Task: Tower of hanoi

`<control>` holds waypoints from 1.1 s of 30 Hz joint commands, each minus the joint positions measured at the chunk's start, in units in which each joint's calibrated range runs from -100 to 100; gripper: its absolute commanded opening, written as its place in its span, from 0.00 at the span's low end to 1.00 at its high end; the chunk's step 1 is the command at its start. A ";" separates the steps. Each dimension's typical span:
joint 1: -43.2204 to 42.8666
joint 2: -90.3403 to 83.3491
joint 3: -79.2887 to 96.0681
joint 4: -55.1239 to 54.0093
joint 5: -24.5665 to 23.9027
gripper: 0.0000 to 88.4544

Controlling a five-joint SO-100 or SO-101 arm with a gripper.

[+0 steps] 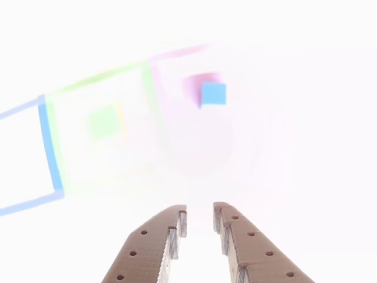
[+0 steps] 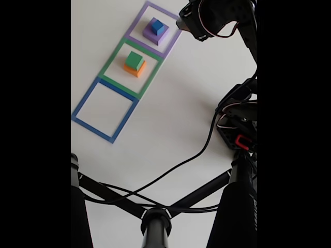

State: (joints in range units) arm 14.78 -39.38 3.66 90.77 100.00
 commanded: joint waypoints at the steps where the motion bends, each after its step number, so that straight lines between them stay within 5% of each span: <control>1: 4.21 -0.54 -5.02 3.08 0.00 0.00; 13: 10.63 -3.45 1.89 -0.89 0.00 0.01; 23: 9.96 -11.77 39.34 -40.81 0.00 0.27; 33: 8.90 -4.34 63.44 -80.24 0.00 0.32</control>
State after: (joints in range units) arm 24.27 -46.90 62.75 25.28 100.00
